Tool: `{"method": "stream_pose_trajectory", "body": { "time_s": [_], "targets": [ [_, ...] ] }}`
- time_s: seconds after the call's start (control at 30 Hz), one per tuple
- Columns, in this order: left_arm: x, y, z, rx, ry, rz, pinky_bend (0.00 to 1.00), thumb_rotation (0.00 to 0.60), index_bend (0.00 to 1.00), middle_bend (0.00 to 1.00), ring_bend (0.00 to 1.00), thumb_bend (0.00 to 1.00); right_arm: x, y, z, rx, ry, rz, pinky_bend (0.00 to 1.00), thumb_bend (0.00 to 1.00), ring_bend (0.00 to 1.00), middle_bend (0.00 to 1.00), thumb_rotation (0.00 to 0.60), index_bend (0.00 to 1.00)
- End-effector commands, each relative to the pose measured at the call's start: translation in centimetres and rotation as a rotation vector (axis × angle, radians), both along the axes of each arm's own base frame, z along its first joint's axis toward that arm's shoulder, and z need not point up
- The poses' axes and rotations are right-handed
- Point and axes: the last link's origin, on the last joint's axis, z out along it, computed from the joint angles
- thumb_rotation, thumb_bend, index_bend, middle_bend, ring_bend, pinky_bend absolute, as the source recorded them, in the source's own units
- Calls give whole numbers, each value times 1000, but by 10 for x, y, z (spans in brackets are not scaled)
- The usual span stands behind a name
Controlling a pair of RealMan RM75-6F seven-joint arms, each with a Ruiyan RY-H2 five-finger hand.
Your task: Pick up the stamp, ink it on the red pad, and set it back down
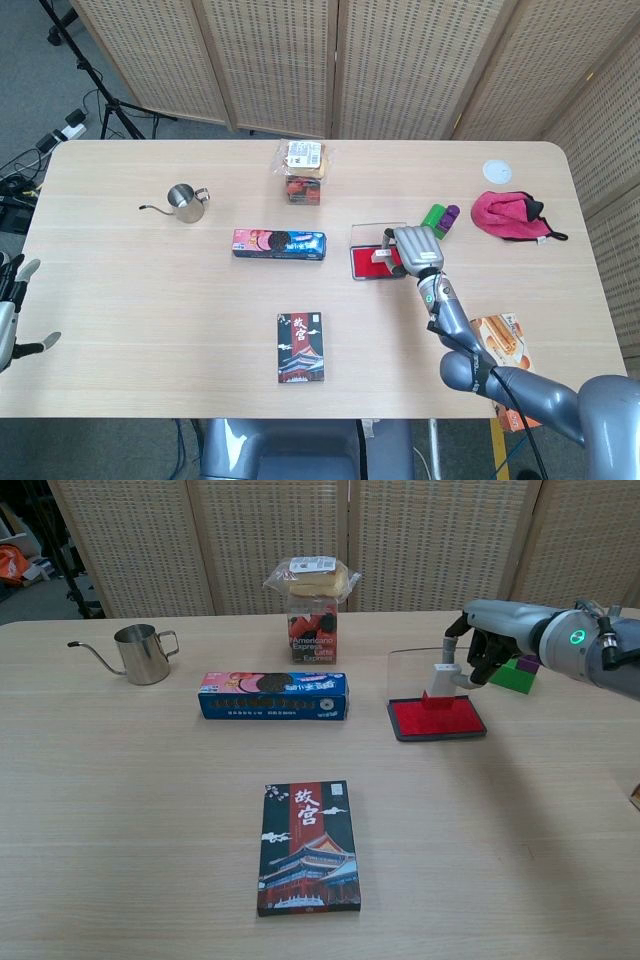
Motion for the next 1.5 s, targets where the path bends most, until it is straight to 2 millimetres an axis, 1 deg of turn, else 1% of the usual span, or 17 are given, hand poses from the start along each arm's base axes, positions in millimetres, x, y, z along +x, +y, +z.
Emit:
{"method": "stream_pose_trajectory", "body": {
  "time_s": [0.03, 0.27, 0.6, 1.03, 1.17, 1.5],
  "targets": [
    [0, 0, 0, -2, 1, 2, 0, 600, 0, 0, 0, 0, -1, -1, 0, -3, 0, -1, 1000, 609, 1000, 938, 600, 564],
    [0, 1, -2, -7, 4, 2, 0, 600, 0, 0, 0, 0, -3, -2, -1, -6, 5, 2, 1000, 609, 1000, 938, 600, 567],
    [-2, 3, -3, -10, 8, 13, 0, 600, 0, 0, 0, 0, -1, 1, -15, 15, 2, 4, 1000, 620, 1000, 938, 600, 567],
    [-4, 5, -3, -11, 5, 21, 0, 600, 0, 0, 0, 0, -8, 2, -25, 28, 5, -7, 1000, 620, 1000, 938, 600, 567],
    [-4, 5, -4, -12, 4, 21, 0, 600, 0, 0, 0, 0, -11, 5, -32, 40, 19, -3, 1000, 620, 1000, 938, 600, 568],
    [-4, 4, -2, -10, -1, 19, 0, 600, 0, 0, 0, 0, -10, 7, -38, 42, 43, 12, 1000, 620, 1000, 938, 600, 571]
  ]
}}
